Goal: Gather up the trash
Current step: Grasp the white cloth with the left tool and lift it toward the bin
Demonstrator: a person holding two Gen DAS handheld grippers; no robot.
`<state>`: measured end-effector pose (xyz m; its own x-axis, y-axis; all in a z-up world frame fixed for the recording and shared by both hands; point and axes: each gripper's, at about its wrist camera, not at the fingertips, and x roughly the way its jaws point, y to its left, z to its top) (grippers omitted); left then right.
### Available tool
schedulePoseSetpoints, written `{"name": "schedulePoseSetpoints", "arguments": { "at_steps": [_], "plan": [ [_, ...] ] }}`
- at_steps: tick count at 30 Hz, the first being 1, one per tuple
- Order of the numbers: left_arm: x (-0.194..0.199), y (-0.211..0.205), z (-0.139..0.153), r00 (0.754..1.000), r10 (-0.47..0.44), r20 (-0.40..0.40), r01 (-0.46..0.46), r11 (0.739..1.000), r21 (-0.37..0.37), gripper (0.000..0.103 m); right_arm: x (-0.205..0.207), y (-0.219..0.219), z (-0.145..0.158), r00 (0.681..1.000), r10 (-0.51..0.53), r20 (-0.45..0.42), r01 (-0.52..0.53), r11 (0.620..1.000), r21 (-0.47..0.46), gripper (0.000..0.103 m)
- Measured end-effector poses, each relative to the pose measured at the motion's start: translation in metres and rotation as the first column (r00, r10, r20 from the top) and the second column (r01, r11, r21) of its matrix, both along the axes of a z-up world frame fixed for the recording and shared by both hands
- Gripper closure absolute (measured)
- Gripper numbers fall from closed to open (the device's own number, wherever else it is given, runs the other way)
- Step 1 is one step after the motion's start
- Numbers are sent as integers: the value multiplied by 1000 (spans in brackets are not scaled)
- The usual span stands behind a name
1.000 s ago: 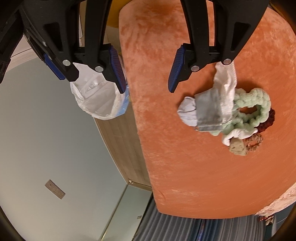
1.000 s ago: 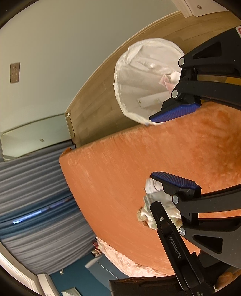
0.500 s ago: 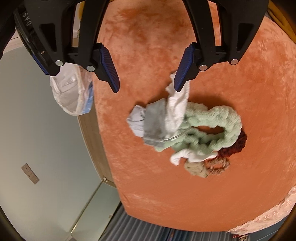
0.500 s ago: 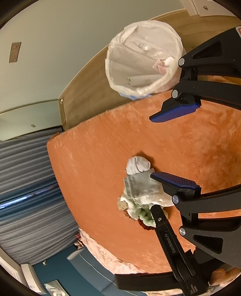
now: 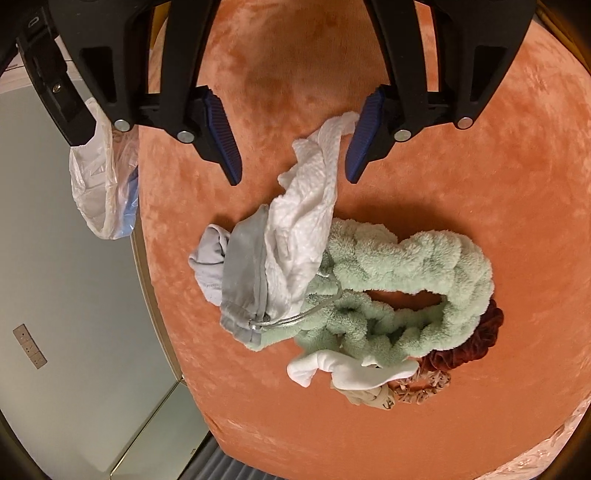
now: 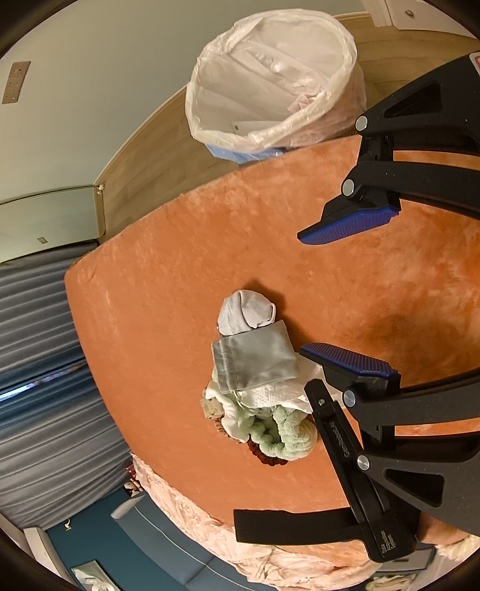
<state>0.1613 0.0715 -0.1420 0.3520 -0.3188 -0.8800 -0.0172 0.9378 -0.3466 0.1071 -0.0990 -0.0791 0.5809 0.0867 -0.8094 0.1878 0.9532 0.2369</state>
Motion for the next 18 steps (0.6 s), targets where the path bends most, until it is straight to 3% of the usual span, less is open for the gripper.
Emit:
{"name": "schedulePoseSetpoints", "arguments": {
  "at_steps": [1,3,5,18],
  "plan": [
    [2,0,-3,1000,-2,-5,2,1000,-2,58,3,2,-2,1000,2,-4,-2,1000,0,49],
    [8,0,-7,1000,-13,-20,13,1000,-14,81,11,7,-7,1000,9,-16,-9,1000,0,49],
    [10,1,-8,999,-34,-27,34,999,-9,98,19,12,-12,1000,19,-24,-19,1000,1,49],
    [1,50,0,999,13,-30,-14,999,-51,99,76,60,-49,991,103,-81,-98,993,63,49]
  ]
}}
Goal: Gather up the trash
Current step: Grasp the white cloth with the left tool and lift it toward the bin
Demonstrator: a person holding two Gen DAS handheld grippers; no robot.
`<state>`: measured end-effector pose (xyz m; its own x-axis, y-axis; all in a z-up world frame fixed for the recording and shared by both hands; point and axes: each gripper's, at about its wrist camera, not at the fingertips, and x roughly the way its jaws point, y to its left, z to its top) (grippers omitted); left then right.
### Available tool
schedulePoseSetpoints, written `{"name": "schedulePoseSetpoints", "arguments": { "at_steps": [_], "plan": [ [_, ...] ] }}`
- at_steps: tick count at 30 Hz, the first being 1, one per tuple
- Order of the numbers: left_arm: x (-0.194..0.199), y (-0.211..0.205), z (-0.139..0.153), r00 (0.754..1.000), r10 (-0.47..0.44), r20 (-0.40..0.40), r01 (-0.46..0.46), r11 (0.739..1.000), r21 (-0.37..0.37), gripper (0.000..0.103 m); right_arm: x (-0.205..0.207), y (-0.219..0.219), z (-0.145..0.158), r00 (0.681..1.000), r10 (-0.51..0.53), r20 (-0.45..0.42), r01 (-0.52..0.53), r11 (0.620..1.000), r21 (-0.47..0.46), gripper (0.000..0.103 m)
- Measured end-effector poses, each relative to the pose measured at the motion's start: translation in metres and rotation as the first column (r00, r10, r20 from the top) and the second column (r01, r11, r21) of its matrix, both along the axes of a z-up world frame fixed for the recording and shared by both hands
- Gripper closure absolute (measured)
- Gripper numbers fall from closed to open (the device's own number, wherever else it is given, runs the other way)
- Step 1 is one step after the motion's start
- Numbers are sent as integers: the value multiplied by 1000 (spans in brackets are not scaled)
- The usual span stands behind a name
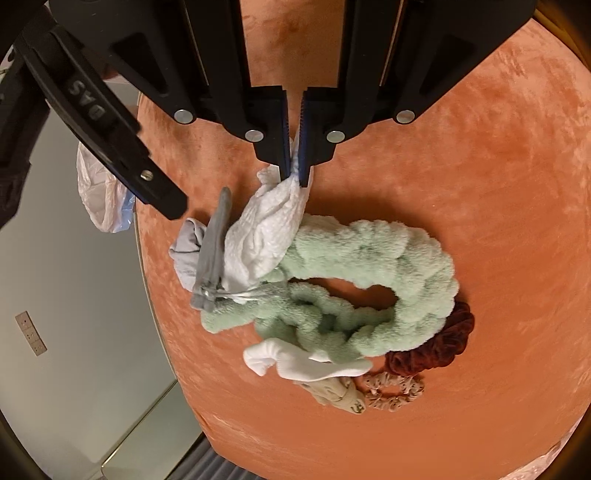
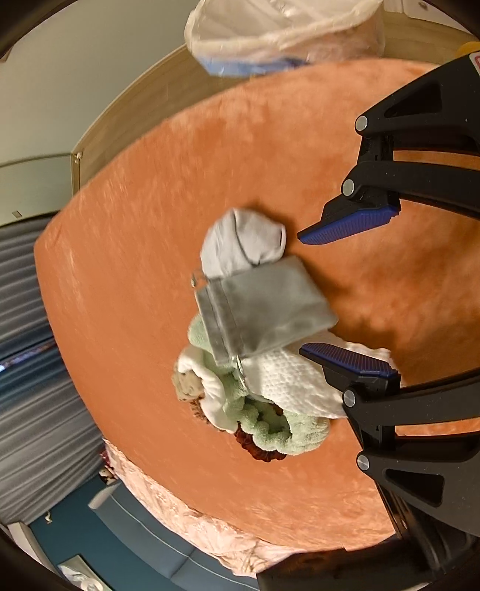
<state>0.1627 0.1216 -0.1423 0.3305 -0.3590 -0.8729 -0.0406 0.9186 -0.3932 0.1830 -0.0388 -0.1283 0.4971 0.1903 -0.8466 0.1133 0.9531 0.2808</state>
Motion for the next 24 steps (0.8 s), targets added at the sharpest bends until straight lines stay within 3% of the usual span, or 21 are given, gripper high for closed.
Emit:
{"name": "schedulePoseSetpoints", "arguments": {
  "at_steps": [8,10,12,14,24],
  "plan": [
    [4,7,-2,1000,12,-10,-12,1000,-2,99,21,20,-30,998,33,-58,-33,999,-6,51],
    [4,6,-1,1000,6,-9,-7,1000,-4,99,24,21,-36,997,37,-70,-38,999,-8,64],
    [4,4,1,1000,-1,-4,1,1000,0,99,25,19,-39,996,33,-85,-33,999,2,88],
    [3,-1,6,1000,-17,10,17,1000,7,99,23,14,-37,996,24,-83,-23,1000,15,99],
    [-8,-38,50,992,-76,99,77,997,1,99,-7,-24,18,998,-47,40,45,998,53,100]
  ]
}}
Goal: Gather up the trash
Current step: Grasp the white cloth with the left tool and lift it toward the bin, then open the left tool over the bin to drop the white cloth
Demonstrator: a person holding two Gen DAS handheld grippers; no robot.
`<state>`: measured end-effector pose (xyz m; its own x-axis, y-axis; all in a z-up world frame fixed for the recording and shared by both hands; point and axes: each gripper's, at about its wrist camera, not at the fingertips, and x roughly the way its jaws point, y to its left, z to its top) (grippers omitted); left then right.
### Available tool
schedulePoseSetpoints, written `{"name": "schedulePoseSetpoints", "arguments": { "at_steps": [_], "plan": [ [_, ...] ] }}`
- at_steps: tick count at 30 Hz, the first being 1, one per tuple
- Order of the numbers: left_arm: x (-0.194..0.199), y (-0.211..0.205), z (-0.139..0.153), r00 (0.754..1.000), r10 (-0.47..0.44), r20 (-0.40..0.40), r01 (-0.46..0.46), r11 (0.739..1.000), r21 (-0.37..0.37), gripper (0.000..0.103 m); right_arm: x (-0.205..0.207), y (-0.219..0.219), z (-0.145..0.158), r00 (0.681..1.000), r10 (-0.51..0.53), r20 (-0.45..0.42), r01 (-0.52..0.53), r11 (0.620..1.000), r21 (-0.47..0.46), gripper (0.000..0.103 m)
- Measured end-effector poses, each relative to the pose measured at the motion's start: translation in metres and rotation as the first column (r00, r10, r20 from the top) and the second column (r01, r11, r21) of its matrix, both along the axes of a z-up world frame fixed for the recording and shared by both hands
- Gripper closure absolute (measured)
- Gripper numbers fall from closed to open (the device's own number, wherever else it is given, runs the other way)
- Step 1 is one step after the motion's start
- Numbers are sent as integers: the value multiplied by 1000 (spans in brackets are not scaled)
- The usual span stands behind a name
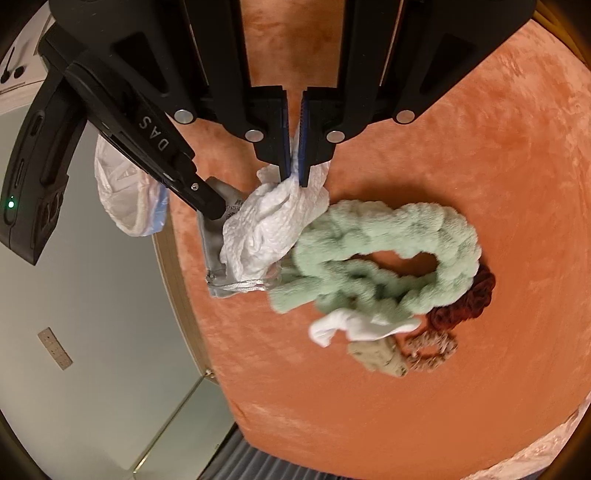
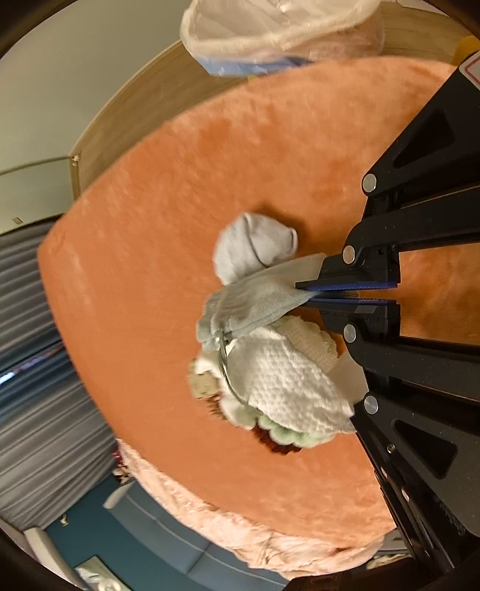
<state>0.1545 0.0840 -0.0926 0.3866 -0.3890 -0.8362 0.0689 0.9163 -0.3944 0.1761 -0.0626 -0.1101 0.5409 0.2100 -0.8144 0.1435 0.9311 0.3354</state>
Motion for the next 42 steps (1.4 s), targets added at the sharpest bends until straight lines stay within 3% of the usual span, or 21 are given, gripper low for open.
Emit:
{"name": "schedulePoseSetpoints", "arguments": {
  "at_steps": [13,21,31,42],
  "plan": [
    [-29,-83,68,981,-131,146,130,991,21,99,-58,-77,79,978,-115,174,114,993,14,100],
    [-46,-154,87,951,-241,193,236,971,49,99,-99,-140,102,949,-214,233,215,976,22,100],
    [-54,-221,90,915,-345,210,332,938,95,99,-144,-222,109,897,-364,252,368,929,30,100],
    [-46,-288,71,888,-427,168,405,902,150,99,-178,-286,110,841,-475,260,481,876,43,100]
  ]
}}
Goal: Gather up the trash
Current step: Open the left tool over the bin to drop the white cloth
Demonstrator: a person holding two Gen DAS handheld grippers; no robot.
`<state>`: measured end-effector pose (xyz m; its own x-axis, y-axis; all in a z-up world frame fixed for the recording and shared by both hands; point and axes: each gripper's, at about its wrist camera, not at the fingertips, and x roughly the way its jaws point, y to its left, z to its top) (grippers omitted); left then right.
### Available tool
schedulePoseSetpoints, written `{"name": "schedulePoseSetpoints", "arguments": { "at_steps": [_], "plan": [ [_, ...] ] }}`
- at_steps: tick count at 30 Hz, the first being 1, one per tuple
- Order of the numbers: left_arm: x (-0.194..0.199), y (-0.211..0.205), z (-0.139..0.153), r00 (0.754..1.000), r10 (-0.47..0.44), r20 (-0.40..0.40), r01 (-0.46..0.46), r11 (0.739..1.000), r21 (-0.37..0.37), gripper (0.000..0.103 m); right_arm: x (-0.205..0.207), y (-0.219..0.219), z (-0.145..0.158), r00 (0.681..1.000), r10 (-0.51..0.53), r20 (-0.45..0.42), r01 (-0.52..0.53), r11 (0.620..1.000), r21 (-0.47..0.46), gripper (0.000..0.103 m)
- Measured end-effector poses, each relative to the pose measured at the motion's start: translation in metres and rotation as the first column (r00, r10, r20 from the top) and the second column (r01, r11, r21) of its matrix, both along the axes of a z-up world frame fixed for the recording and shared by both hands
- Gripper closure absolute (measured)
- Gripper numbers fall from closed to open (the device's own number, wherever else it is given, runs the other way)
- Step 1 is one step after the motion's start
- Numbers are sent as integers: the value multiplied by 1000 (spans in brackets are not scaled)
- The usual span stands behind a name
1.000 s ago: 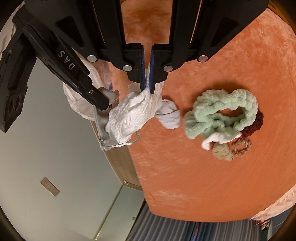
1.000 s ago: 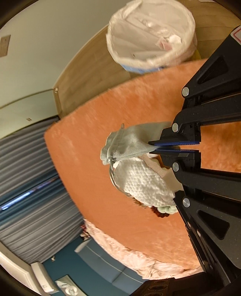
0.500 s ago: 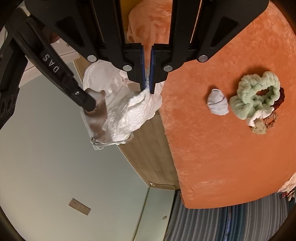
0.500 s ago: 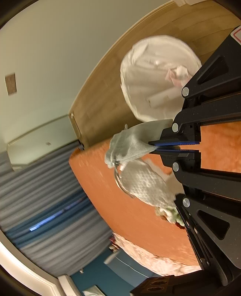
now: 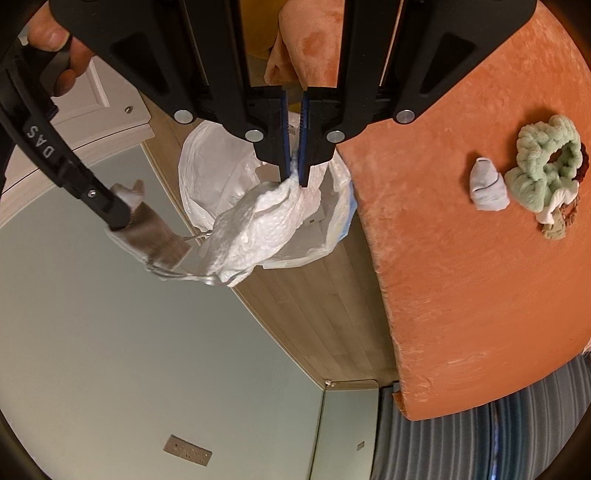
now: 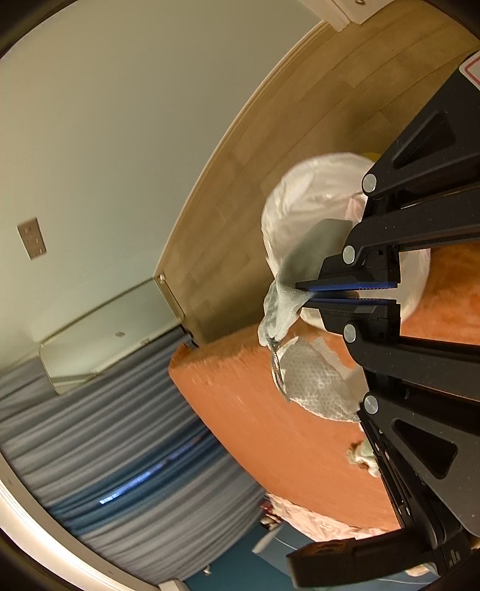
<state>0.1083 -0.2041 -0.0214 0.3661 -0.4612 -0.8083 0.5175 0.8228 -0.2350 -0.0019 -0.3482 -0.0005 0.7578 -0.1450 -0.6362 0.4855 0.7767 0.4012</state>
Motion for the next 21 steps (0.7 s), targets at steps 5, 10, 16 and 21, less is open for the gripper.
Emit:
{"name": "schedulePoseSetpoints", "arguments": {
  "at_steps": [5,10,16,21],
  "plan": [
    [5,-18,-11,1000,-9,-13,9,1000,24,99,-12,-23,-1,999,-47,7,47,999,9,100],
    [10,-34,-23,999,-11,-46,13,999,37,99,-11,-32,-7,998,-58,-2,58,998,9,100],
    [15,-41,-28,996,16,-84,-14,999,31,77,-3,-33,-11,998,-56,-9,56,998,18,100],
    [15,-31,-23,995,66,-77,-66,998,-3,43,14,-20,-20,997,1,-72,-2,1000,-17,92]
  ]
}}
